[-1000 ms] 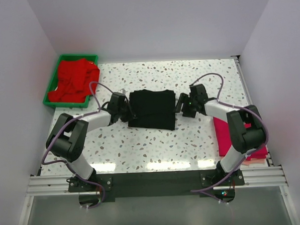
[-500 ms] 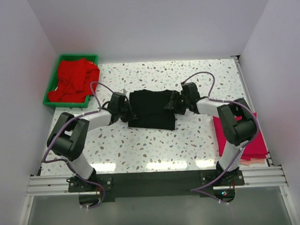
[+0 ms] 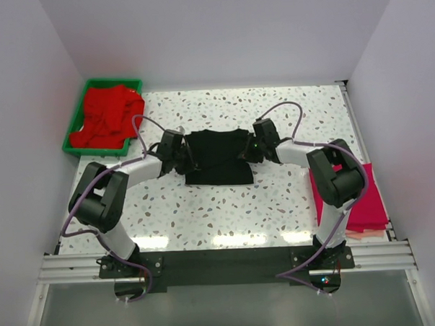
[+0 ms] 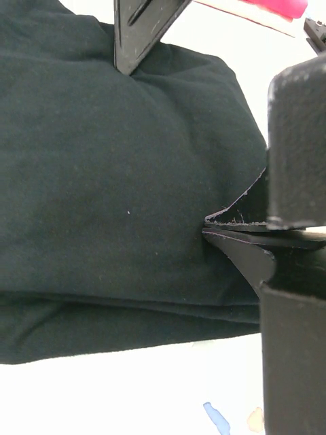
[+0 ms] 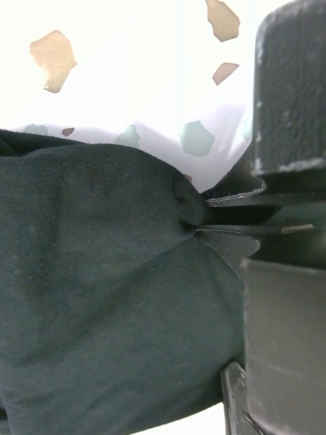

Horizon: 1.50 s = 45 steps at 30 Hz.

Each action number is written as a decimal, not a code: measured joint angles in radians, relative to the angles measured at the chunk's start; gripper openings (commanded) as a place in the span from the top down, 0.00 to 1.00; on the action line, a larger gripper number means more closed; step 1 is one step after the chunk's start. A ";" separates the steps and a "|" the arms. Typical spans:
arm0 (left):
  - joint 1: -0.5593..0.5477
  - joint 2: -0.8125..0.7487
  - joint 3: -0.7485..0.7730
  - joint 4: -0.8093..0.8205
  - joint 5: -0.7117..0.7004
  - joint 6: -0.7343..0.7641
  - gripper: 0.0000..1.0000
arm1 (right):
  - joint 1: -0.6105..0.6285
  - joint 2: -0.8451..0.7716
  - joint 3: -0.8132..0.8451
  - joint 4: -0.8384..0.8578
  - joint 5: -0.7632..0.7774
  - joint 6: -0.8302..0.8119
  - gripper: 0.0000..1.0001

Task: Fold and stack the t-shirts
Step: Fold the tshirt, then neatly place the folded tshirt to the corner

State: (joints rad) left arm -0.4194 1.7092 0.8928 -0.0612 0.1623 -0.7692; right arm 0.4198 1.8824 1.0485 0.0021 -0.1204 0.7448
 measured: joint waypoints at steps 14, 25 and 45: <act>0.054 -0.079 0.134 -0.127 0.001 0.041 1.00 | 0.010 -0.071 0.093 -0.423 0.410 0.066 1.00; 0.054 -0.125 0.184 -0.192 0.021 0.064 1.00 | -0.081 0.013 0.442 -1.016 0.724 0.257 1.00; 0.054 -0.141 0.237 -0.227 0.081 0.086 1.00 | -0.481 0.027 0.752 -1.319 0.819 0.261 1.00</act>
State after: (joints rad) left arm -0.3656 1.5684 1.1297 -0.2882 0.2436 -0.6830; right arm -0.0608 1.9099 1.8008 -1.3170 0.6983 1.0058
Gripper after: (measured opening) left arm 0.013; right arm 0.073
